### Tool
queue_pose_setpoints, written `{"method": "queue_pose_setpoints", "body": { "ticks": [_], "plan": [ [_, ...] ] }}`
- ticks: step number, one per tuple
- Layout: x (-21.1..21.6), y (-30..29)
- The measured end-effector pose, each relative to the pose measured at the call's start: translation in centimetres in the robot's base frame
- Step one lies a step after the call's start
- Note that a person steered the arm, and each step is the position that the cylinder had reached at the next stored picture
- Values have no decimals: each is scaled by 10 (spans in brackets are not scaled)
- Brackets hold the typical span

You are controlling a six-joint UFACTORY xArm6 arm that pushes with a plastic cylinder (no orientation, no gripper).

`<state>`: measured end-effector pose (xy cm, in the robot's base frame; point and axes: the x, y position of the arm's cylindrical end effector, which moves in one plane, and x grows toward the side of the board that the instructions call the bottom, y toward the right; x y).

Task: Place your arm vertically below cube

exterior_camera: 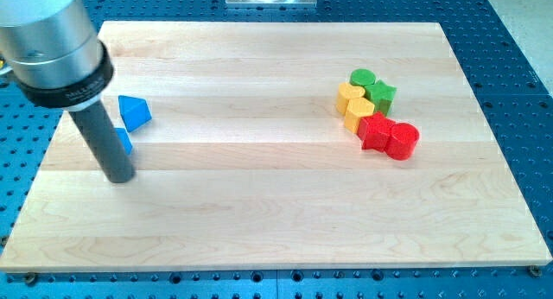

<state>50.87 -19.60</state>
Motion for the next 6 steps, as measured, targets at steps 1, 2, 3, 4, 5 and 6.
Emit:
{"method": "queue_pose_setpoints", "body": {
  "ticks": [1,2,3,4,5,6],
  "plan": [
    [2,-89],
    [-20,-83],
    [-23,-43],
    [-22,-11],
    [20,-31],
    [74,18]
  ]
}}
